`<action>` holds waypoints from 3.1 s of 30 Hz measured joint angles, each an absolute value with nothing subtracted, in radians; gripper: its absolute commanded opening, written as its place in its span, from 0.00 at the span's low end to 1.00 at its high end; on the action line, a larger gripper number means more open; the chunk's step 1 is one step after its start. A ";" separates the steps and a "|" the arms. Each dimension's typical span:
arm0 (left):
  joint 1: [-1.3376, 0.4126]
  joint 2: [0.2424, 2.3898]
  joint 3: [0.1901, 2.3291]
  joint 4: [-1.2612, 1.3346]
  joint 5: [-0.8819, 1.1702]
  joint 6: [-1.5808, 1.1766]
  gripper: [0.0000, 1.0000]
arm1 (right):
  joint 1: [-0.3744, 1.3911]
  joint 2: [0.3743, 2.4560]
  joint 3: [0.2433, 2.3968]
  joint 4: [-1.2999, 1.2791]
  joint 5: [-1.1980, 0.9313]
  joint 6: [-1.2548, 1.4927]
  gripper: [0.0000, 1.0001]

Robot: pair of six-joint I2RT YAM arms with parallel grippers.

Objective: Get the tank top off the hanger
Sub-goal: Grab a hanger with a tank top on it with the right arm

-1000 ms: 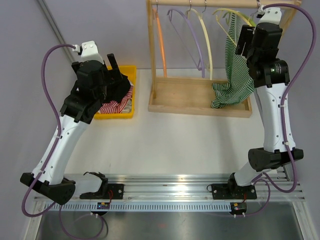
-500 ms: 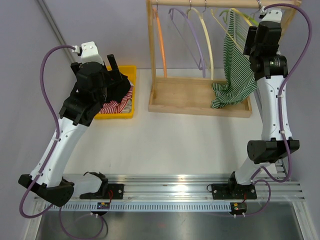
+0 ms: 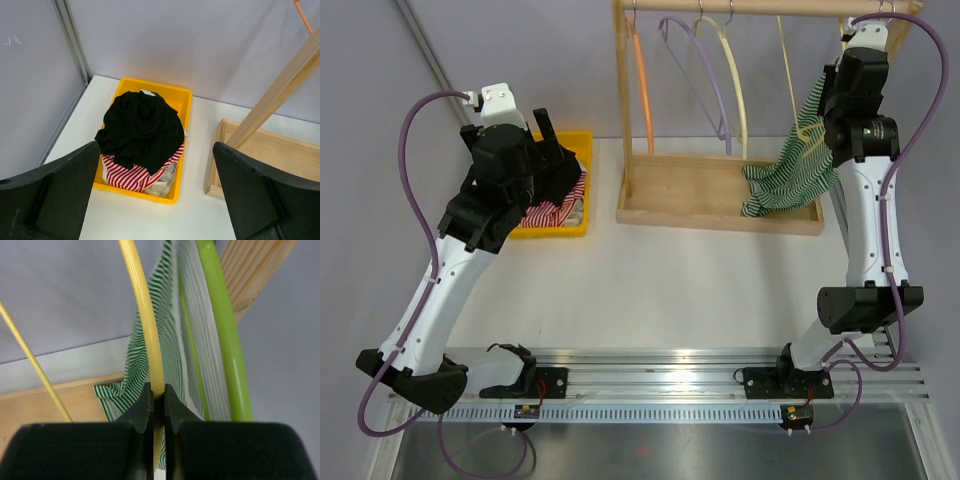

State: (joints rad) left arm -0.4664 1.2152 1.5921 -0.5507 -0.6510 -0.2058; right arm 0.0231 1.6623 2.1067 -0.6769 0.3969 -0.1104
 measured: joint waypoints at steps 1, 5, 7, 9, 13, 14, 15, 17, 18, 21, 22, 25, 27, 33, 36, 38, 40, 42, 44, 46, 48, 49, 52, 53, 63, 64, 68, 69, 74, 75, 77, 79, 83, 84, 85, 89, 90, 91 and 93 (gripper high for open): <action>-0.466 1.215 1.592 -0.551 -0.651 -0.206 0.99 | 0.023 1.651 2.101 -0.678 0.390 -0.109 0.00; -0.466 1.215 1.592 -0.551 -0.651 -0.206 0.99 | 0.023 1.620 2.100 -0.697 0.364 -0.096 0.00; -0.466 1.215 1.592 -0.551 -0.651 -0.205 0.99 | 0.023 1.612 2.105 -0.713 0.353 -0.090 0.00; -0.466 1.215 1.592 -0.551 -0.651 -0.205 0.99 | 0.022 1.610 2.112 -0.728 0.344 -0.083 0.00; -0.466 1.217 1.592 -0.551 -0.651 -0.205 0.99 | 0.018 1.609 2.136 -0.759 0.319 -0.070 0.00; -0.466 1.219 1.592 -0.551 -0.651 -0.205 0.99 | 0.018 1.609 2.143 -0.768 0.315 -0.067 0.00; -0.466 1.220 1.592 -0.551 -0.651 -0.205 0.99 | 0.018 1.609 2.154 -0.780 0.309 -0.065 0.00; -0.466 1.222 1.592 -0.551 -0.651 -0.205 0.99 | 0.019 1.609 2.180 -0.811 0.301 -0.063 0.00; -0.466 1.222 1.592 -0.551 -0.651 -0.205 0.99 | 0.020 1.609 2.195 -0.827 0.299 -0.063 0.00; -0.466 1.222 1.592 -0.551 -0.651 -0.205 0.99 | 0.033 1.612 2.259 -0.888 0.304 -0.066 0.00; -0.466 1.222 1.592 -0.551 -0.651 -0.205 0.99 | 0.042 1.615 2.283 -0.904 0.308 -0.069 0.00; -0.466 1.222 1.592 -0.551 -0.651 -0.205 0.99 | 0.092 1.622 2.342 -0.935 0.340 -0.088 0.00; -0.466 1.222 1.592 -0.551 -0.651 -0.205 0.99 | 0.139 1.634 2.381 -0.948 0.367 -0.106 0.00; -0.467 1.222 1.592 -0.551 -0.651 -0.205 0.99 | 0.282 1.695 2.434 -0.946 0.429 -0.164 0.00; -0.467 1.222 1.592 -0.551 -0.651 -0.205 0.99 | 0.329 1.732 2.453 -0.931 0.455 -0.186 0.00; -0.467 1.222 1.592 -0.551 -0.651 -0.202 0.99 | 0.352 1.755 2.467 -0.919 0.471 -0.199 0.00; -0.467 1.222 1.592 -0.551 -0.651 -0.202 0.99 | 0.367 1.769 2.470 -0.904 0.484 -0.212 0.00; -0.467 1.222 1.592 -0.551 -0.651 -0.201 0.99 | 0.371 1.773 2.470 -0.902 0.496 -0.224 0.00; -0.467 1.222 1.592 -0.551 -0.651 -0.201 0.99 | 0.372 1.773 2.470 -0.901 0.518 -0.236 0.00; -0.467 1.222 1.592 -0.551 -0.651 -0.200 0.99 | 0.372 1.769 2.464 -0.891 0.546 -0.249 0.00; -0.467 1.222 1.592 -0.551 -0.651 -0.200 0.99 | 0.372 1.763 2.451 -0.882 0.577 -0.260 0.00; -0.467 1.222 1.592 -0.551 -0.651 -0.200 0.99 | 0.372 1.758 2.445 -0.880 0.593 -0.267 0.00; -0.467 1.222 1.592 -0.551 -0.651 -0.200 0.99 | 0.372 1.741 2.429 -0.877 0.647 -0.290 0.00; -0.467 1.222 1.592 -0.551 -0.651 -0.201 0.99 | 0.372 1.735 2.425 -0.873 0.666 -0.302 0.00; -0.467 1.219 1.547 -0.525 -0.631 -0.201 0.99 | 0.373 1.685 2.321 -0.759 0.762 -0.398 0.00; -0.467 1.217 1.542 -0.522 -0.623 -0.202 0.99 | 0.373 1.679 2.292 -0.730 0.775 -0.399 0.00; -0.469 1.206 1.539 -0.513 -0.585 -0.203 0.99 | 0.373 1.643 2.149 -0.594 0.812 -0.414 0.00; -0.469 1.200 1.539 -0.513 -0.577 -0.203 0.99 | 0.373 1.639 2.120 -0.558 0.825 -0.424 0.00; -0.469 1.160 1.544 -0.527 -0.554 -0.212 0.99 | 0.373 1.630 2.009 -0.377 0.896 -0.511 0.00; -0.469 1.150 1.544 -0.530 -0.552 -0.215 0.99 | 0.373 1.630 1.998 -0.357 0.903 -0.523 0.00; -0.469 1.132 1.544 -0.531 -0.548 -0.219 0.99 | 0.373 1.630 1.988 -0.329 0.915 -0.541 0.00; -0.469 1.119 1.544 -0.533 -0.547 -0.225 0.99 | 0.373 1.630 1.986 -0.312 0.924 -0.550 0.00; -0.469 1.113 1.545 -0.546 -0.542 -0.238 0.99 | 0.373 1.630 1.985 -0.300 0.933 -0.562 0.00; -0.469 1.114 1.545 -0.549 -0.539 -0.241 0.99 | 0.373 1.630 1.985 -0.295 0.936 -0.569 0.00; -0.469 1.114 1.545 -0.552 -0.536 -0.241 0.99 | 0.373 1.630 1.985 -0.291 0.940 -0.574 0.00; -0.469 1.114 1.545 -0.552 -0.530 -0.241 0.99 | 0.373 1.630 1.977 -0.252 0.962 -0.620 0.00; -0.469 1.114 1.545 -0.552 -0.530 -0.241 0.99 | 0.373 1.630 1.976 -0.245 0.966 -0.634 0.00; -0.469 1.114 1.544 -0.552 -0.529 -0.241 0.99 | 0.373 1.630 1.976 -0.237 0.970 -0.650 0.00; -0.469 1.115 1.544 -0.552 -0.527 -0.241 0.99 | 0.373 1.631 1.979 -0.222 0.975 -0.679 0.00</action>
State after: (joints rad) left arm -0.4690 1.1152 1.5440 -0.5522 -0.5266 -0.2405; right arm 0.3729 1.6306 1.9789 -0.2218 0.9752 -0.6788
